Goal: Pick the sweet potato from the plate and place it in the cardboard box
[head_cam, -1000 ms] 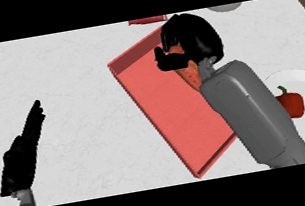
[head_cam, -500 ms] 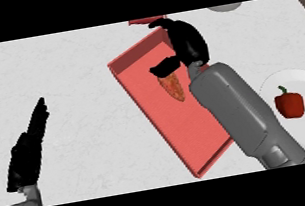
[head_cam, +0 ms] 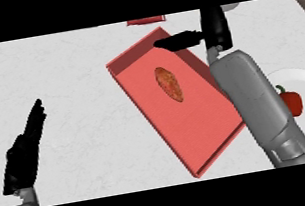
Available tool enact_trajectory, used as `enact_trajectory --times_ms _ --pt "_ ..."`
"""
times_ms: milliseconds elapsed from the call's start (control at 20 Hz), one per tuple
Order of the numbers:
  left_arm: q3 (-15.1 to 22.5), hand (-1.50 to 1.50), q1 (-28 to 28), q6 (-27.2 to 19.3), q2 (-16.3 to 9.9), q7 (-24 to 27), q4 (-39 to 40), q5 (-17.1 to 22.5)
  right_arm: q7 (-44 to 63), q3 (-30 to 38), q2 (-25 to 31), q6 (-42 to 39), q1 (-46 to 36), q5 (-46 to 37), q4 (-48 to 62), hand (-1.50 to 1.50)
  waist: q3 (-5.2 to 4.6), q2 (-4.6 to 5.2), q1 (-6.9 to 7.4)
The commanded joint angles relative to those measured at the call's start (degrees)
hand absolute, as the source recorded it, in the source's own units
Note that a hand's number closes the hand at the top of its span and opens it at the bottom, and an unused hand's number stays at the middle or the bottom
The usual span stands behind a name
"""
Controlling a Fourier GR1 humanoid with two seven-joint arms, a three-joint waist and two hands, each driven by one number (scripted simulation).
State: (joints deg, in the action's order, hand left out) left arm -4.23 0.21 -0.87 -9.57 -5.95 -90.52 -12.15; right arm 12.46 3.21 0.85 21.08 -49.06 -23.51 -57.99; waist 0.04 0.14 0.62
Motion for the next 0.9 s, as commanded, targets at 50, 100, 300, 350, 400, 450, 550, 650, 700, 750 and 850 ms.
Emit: enact_trajectory --times_ms 50,100,300,350,400,450,550,650,700,750,850 --pt "0.3 0.0 1.3 -0.4 0.9 -0.7 -1.1 -0.1 -7.0 7.1 2.3 1.3 5.9 7.4 -5.1 -1.5 0.02 -0.18 -0.69" --pt "-1.6 0.0 -1.8 0.2 -0.6 -0.2 2.0 0.6 -1.6 7.8 4.9 0.0 2.6 6.9 -6.7 -1.5 -0.04 -0.22 -1.0" --pt "0.3 0.0 -0.5 -1.0 0.8 0.9 2.2 -1.4 -3.9 13.1 10.9 -2.6 9.9 11.1 -10.6 -1.5 -0.02 -0.19 -1.37" --pt "-0.5 0.0 1.9 0.6 -0.4 -1.2 -1.1 -0.1 -2.7 14.9 13.4 -4.1 11.3 12.4 -11.6 -1.5 0.0 -0.34 -1.25" --pt "-0.1 0.0 1.1 -1.9 1.3 1.1 0.7 -1.4 -6.8 15.6 12.1 -3.9 14.6 14.1 -12.4 -1.5 -0.01 -0.22 -1.16" --pt "-2.6 0.0 0.1 1.7 -1.4 1.9 1.7 1.9 -5.0 16.0 13.5 -5.8 15.7 15.3 -15.5 -1.5 -0.04 -0.29 -1.26" --pt "-2.0 0.0 -1.2 0.8 -0.6 0.7 2.7 1.1 -6.5 20.3 17.6 -10.7 17.1 20.2 -14.4 -1.5 -0.02 -0.18 -1.3" --pt "-2.2 0.0 -1.1 0.2 -0.7 1.7 2.7 0.5 -9.5 24.4 23.9 -16.3 16.6 23.5 -9.7 -1.5 0.0 -0.02 -0.92" --pt "0.7 0.0 1.5 -1.6 2.4 1.9 0.7 -1.4 -10.4 25.0 24.5 -17.7 17.5 24.7 -9.2 -1.5 0.0 -0.1 -0.68" --pt "-1.1 0.0 1.0 1.0 -0.4 -0.4 -0.6 0.6 -12.2 26.4 25.4 -21.9 23.6 27.3 -12.8 -1.5 0.02 -0.29 -1.42" --pt "-2.3 0.0 0.9 2.1 -1.4 1.1 -0.2 1.3 -11.8 24.9 26.0 -22.6 24.5 26.5 -13.5 -1.5 -0.03 -0.22 -0.77"
